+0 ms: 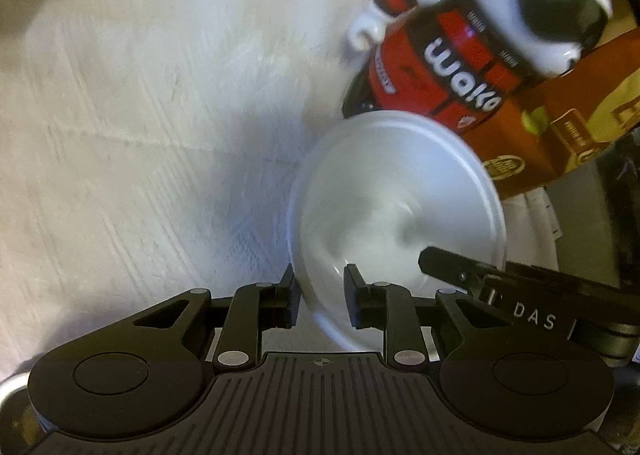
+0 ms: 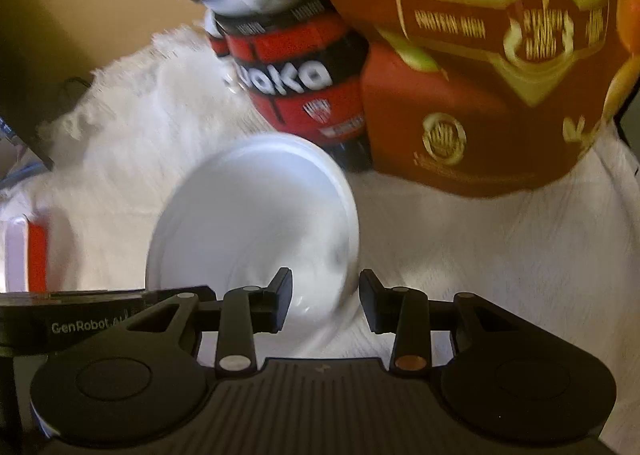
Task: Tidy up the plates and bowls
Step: 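Release the blue bowl and grasp the white plastic bowl rim with both tools, then lift the white plastic bowl with both tools and carry it over the blue bowl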
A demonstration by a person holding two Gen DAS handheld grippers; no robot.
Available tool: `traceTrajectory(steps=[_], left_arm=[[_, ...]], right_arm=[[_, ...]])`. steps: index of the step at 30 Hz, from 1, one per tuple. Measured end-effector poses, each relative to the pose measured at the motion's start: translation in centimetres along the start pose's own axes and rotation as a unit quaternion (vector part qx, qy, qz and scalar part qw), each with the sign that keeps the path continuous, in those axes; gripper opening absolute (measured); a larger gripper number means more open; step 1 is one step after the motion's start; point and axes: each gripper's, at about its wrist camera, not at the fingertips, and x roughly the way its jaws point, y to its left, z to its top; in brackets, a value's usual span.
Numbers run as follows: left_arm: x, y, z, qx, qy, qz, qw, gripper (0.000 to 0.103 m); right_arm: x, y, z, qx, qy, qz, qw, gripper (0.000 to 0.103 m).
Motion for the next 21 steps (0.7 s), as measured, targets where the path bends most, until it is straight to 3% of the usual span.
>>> traceTrajectory(steps=[5, 12, 21], left_arm=[[1.6, 0.9, 0.0, -0.027, 0.006, -0.002, 0.9996, 0.026], [2.0, 0.6, 0.1, -0.027, -0.008, 0.016, 0.9995, 0.029], [-5.4, -1.7, -0.1, 0.002, -0.078, 0.015, 0.9969, 0.031]], right_arm=[[1.3, -0.3, -0.4, 0.008, 0.017, 0.012, 1.0, 0.038], [1.8, 1.1, -0.1, -0.006, 0.021, 0.013, 1.0, 0.041], [-4.3, 3.1, -0.3, -0.023, -0.041, 0.052, 0.998, 0.041]])
